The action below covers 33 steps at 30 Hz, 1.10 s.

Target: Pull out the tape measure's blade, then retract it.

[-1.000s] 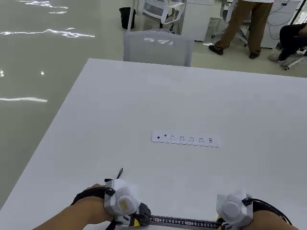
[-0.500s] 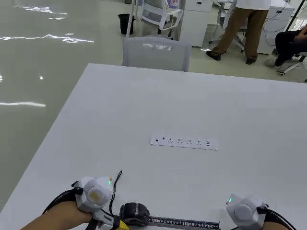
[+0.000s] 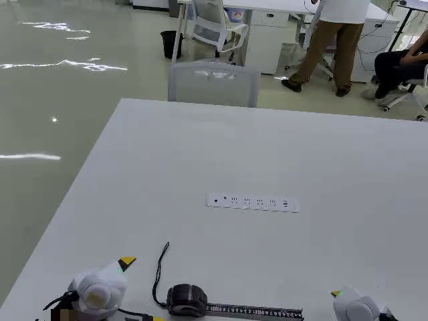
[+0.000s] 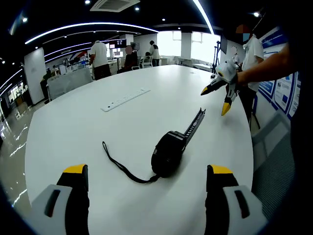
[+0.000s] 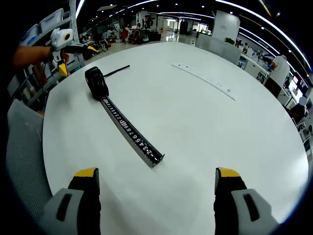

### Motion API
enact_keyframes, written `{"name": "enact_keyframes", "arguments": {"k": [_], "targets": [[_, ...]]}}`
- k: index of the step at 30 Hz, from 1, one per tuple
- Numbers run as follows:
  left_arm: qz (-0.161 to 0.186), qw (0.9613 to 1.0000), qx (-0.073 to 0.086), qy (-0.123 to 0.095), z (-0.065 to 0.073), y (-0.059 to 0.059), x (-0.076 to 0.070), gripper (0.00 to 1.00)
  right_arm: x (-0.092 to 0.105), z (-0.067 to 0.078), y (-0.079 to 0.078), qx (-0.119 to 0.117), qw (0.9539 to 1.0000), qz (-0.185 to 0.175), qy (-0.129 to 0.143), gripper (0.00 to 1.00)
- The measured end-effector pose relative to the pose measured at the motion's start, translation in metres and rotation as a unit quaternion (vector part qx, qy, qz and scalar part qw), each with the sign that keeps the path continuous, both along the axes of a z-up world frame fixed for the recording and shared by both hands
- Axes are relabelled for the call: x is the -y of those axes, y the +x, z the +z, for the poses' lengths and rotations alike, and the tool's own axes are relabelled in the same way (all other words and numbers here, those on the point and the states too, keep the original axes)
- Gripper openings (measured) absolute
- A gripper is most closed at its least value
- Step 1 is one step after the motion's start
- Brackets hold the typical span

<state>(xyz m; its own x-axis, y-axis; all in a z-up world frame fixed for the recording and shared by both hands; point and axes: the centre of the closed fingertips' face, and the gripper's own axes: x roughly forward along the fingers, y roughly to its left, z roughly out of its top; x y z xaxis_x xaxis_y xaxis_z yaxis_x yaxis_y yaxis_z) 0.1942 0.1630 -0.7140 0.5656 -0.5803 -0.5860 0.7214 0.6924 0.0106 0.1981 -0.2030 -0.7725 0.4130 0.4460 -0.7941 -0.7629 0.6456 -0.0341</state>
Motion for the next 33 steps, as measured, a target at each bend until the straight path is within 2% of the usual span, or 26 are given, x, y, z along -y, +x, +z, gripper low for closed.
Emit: {"name": "enact_keyframes", "arguments": {"k": [2,4,5,9,11,13,15,17,18,19,20,22,23,24,26,30,31,33], "targets": [[0.008,1.0,0.004,0.0,-0.001,-0.004,-0.009,0.99,0.005,0.003,-0.009,0.004,0.9999,-0.01,0.002,1.0],[0.017,0.9998,0.005,-0.002,0.001,-0.006,-0.015,0.99,0.014,0.0,-0.008,0.008,0.9998,-0.016,0.004,1.0],[0.022,0.9997,0.007,-0.006,0.002,-0.008,-0.019,0.99,0.015,0.0,-0.014,0.007,0.9997,-0.023,0.006,1.0],[0.037,0.9993,0.008,-0.009,0.009,-0.018,-0.023,0.99,0.017,0.0,-0.025,0.015,0.9995,-0.027,-0.004,1.0],[0.043,0.999,0.01,-0.01,0.012,-0.023,-0.025,0.99,0.015,0.005,-0.028,0.015,0.999,-0.04,0.015,1.0],[0.046,0.9988,0.012,-0.006,0.013,-0.027,-0.028,0.99,0.02,0.008,-0.024,0.028,0.998,-0.053,0.022,1.0],[0.044,0.9987,0.025,-0.009,0.017,-0.03,-0.03,0.99,0.017,0.018,-0.026,0.033,0.9954,-0.076,0.048,1.0],[0.046,0.9986,0.026,-0.007,0.012,-0.032,-0.039,0.99,0.022,0.018,-0.023,0.044,0.9946,-0.081,0.048,1.0],[0.05,0.9983,0.029,0.002,0.011,-0.033,-0.042,0.99,0.023,0.019,-0.023,0.05,0.9944,-0.082,0.045,1.0],[0.052,0.998,0.034,0.009,0.011,-0.034,-0.045,0.99,0.022,0.028,-0.025,0.058,0.9944,-0.08,0.039,1.0],[0.056,0.998,0.031,0.002,0.013,-0.037,-0.046,0.99,0.019,0.034,-0.029,0.065,0.9942,-0.076,0.038,1.0],[0.068,0.997,0.023,-0.028,0.018,-0.042,-0.045,0.99,0.021,0.025,-0.03,0.065,0.9936,-0.078,0.049,1.0],[0.067,0.9971,0.027,-0.026,0.019,-0.044,-0.046,0.99,0.017,0.038,-0.036,0.07,0.993,-0.079,0.054,1.0],[0.068,0.9969,0.029,-0.027,0.017,-0.045,-0.049,0.99,0.014,0.043,-0.038,0.075,0.9923,-0.079,0.06,1.0],[0.077,0.996,0.03,-0.034,0.017,-0.049,-0.053,0.99,0.018,0.036,-0.038,0.08,0.9909,-0.084,0.069,1.0],[0.11,0.9923,0.026,-0.05,0.014,-0.056,-0.066,0.99,0.022,0.038,-0.05,0.072,0.9893,-0.101,0.077,1.0],[0.119,0.9912,0.023,-0.055,0.013,-0.058,-0.068,0.99,0.023,0.04,-0.054,0.072,0.9893,-0.103,0.075,1.0],[0.122,0.9911,0.014,-0.05,0.003,-0.068,-0.073,0.99,0.026,0.039,-0.06,0.073,0.989,-0.104,0.075,1.0]]}}
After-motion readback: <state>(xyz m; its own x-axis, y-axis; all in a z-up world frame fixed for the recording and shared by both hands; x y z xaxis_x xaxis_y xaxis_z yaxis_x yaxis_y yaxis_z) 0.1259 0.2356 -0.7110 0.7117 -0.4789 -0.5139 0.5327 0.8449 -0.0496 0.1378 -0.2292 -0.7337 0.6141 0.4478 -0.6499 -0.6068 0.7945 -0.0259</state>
